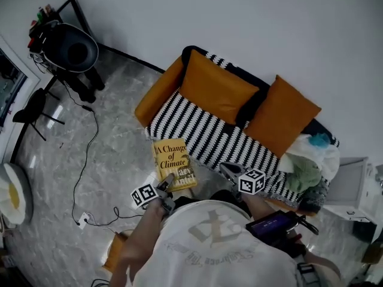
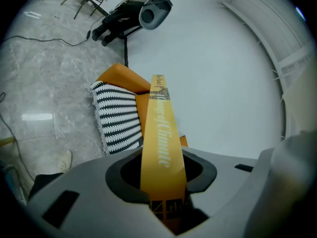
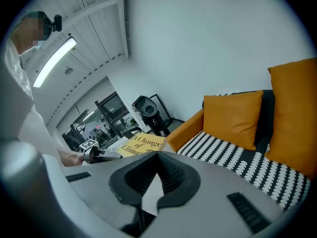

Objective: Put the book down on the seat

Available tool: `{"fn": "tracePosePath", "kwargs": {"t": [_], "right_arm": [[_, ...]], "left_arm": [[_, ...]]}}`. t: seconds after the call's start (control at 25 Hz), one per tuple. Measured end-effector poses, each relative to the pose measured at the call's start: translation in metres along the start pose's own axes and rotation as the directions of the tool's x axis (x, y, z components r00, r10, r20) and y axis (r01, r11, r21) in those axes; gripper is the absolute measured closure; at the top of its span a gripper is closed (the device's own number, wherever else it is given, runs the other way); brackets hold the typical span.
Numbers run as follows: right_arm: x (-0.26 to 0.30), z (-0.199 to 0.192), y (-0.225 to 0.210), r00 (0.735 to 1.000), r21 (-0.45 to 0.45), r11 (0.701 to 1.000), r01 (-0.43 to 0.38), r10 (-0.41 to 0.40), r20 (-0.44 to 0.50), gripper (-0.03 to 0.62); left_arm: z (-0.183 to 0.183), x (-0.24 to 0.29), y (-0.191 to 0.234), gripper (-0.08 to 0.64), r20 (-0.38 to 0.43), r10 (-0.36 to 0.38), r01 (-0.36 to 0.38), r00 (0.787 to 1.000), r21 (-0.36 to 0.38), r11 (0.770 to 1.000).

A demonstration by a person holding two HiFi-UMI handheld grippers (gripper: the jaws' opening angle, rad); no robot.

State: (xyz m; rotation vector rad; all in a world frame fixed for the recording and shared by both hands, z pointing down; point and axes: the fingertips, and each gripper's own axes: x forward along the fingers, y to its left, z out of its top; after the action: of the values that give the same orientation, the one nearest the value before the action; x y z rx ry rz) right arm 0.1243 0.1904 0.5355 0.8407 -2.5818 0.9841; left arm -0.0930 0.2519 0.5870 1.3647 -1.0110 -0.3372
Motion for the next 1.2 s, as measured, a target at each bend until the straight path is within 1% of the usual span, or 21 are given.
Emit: {"fn": "tracePosePath", "kwargs": {"t": [0.2,0.44,0.64,0.8,0.96,1.08,1.2], "right_arm": [[0.027,0.015,0.008,1.0,-0.037,0.999,-0.011,0.01,-0.018,0.577],[0.054,0.028,0.012,0.998,-0.058,0.997,-0.058,0.055,-0.038,0.577],[0.073,0.026,0.006,0.996,-0.026,0.997,-0.078,0.077,-0.046,0.577],[0.099,0.023,-0.008,0.993,0.0,0.996,-0.091,0.091,-0.07,0.577],[0.125,0.04,-0.019,0.993,0.015,0.995,-0.094,0.095,-0.072,0.577],[0.147,0.055,-0.024,0.991,0.013,0.994,-0.111,0.111,-0.074,0.577],[0.166,0.068,-0.032,0.989,0.017,0.993,-0.118,0.119,-0.086,0.577]], "left_arm": [[0.022,-0.017,0.016,0.413,0.053,0.013,-0.011,0.999,-0.031,0.999],[0.042,-0.02,0.019,0.413,0.095,0.023,-0.02,0.995,-0.03,0.999],[0.045,-0.02,0.023,0.413,0.082,0.049,-0.05,0.995,0.006,0.999],[0.065,-0.022,0.035,0.413,0.115,0.083,-0.083,0.99,-0.009,0.997],[0.091,-0.024,0.039,0.413,0.144,0.107,-0.105,0.984,-0.023,0.994],[0.111,-0.015,0.04,0.413,0.158,0.119,-0.116,0.98,-0.024,0.993],[0.126,-0.001,0.037,0.413,0.143,0.128,-0.128,0.981,-0.013,0.992]]}}
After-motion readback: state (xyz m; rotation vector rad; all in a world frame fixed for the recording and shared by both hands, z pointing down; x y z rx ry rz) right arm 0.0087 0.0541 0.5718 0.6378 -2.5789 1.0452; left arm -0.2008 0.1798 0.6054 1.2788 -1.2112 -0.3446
